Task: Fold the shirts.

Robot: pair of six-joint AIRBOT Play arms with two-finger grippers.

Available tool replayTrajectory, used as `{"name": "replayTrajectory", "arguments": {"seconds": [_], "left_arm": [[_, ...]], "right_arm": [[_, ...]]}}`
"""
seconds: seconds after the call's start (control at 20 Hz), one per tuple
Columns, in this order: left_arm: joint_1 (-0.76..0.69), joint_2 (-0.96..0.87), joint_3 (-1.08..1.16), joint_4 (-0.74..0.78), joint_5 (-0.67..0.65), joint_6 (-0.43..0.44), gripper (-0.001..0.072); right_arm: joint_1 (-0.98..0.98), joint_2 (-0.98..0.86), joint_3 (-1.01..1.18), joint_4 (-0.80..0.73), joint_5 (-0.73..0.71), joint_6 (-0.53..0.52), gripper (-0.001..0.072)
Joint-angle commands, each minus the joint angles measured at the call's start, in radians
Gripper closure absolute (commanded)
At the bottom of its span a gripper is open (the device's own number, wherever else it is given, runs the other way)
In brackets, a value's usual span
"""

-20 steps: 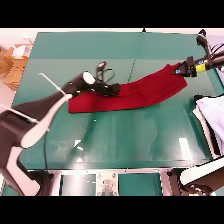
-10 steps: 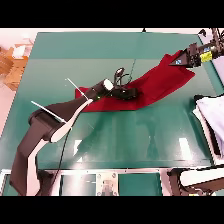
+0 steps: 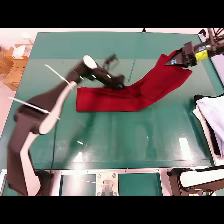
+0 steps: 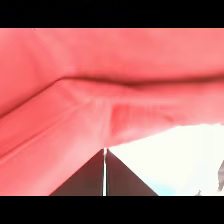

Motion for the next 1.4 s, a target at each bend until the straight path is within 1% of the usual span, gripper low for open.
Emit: {"name": "replayTrajectory", "arguments": {"seconds": [0.0,0.05,0.1,0.15,0.25,0.3,0.4,0.45,0.5,0.55,0.6,0.65,0.7,0.8,0.9,1.0,1.05,1.15,1.2,1.25,1.35], "left_arm": [[0.150,0.103,0.059,0.263,-0.280,-0.006,0.0679],[0.184,0.136,0.059,0.364,-0.328,0.007,0.0680],[0.209,0.162,0.059,0.462,-0.373,0.045,0.0680],[0.225,0.183,0.059,0.555,-0.403,0.065,0.0680],[0.249,0.206,0.057,0.715,-0.418,0.074,0.0680],[0.262,0.216,0.055,0.763,-0.417,0.080,0.0679],[0.290,0.221,0.050,0.783,-0.417,0.084,0.0679],[0.304,0.221,0.050,0.783,-0.418,0.083,0.0679],[0.320,0.221,0.050,0.782,-0.418,0.081,0.0679],[0.333,0.221,0.050,0.780,-0.422,0.081,0.0680],[0.347,0.221,0.050,0.775,-0.425,0.081,0.0680],[0.361,0.221,0.050,0.769,-0.425,0.081,0.0680],[0.373,0.221,0.050,0.765,-0.425,0.081,0.0679],[0.387,0.221,0.050,0.760,-0.427,0.080,0.0680],[0.394,0.221,0.050,0.751,-0.424,0.081,0.0680],[0.394,0.221,0.050,0.743,-0.425,0.081,0.0679],[0.394,0.221,0.050,0.743,-0.425,0.080,0.0680],[0.394,0.221,0.050,0.743,-0.425,0.079,0.0679],[0.394,0.221,0.050,0.740,-0.425,0.077,0.0679],[0.394,0.221,0.050,0.736,-0.425,0.072,0.0680],[0.394,0.221,0.050,0.732,-0.425,0.072,0.0679]], "right_arm": [[0.130,-0.001,-0.017,0.000,-0.093,0.032,0.0696],[0.194,-0.003,-0.036,0.000,-0.145,0.032,0.0696],[0.258,-0.008,-0.060,0.000,-0.211,0.032,0.0696],[0.332,-0.018,-0.092,0.000,-0.301,0.032,0.0696],[0.484,-0.059,-0.148,0.001,-0.497,0.032,0.0696],[0.566,-0.096,-0.169,0.003,-0.605,0.032,0.0696],[0.719,-0.200,-0.179,0.004,-0.813,0.032,0.0685],[0.799,-0.267,-0.177,0.029,-0.938,0.032,0.0531],[0.863,-0.326,-0.174,0.073,-1.043,0.032,0.0342],[0.908,-0.371,-0.164,0.089,-1.101,0.032,0.0266],[0.919,-0.388,-0.156,0.082,-1.098,0.032,0.0266],[0.900,-0.380,-0.155,0.052,-1.064,0.032,0.0266],[0.856,-0.360,-0.152,0.012,-0.995,0.032,0.0267],[0.715,-0.296,-0.151,-0.057,-0.806,0.052,0.0312],[0.547,-0.237,-0.153,-0.123,-0.628,0.077,0.0313],[0.370,-0.189,-0.178,-0.142,-0.502,0.077,0.0311],[0.294,-0.173,-0.205,-0.142,-0.478,0.077,0.0304],[0.172,-0.163,-0.288,-0.131,-0.467,0.076,0.0190],[0.134,-0.164,-0.346,-0.122,-0.475,0.076,0.0174],[0.114,-0.170,-0.400,-0.103,-0.486,0.070,0.0175],[0.113,-0.196,-0.488,-0.034,-0.512,0.021,0.0175]]}}
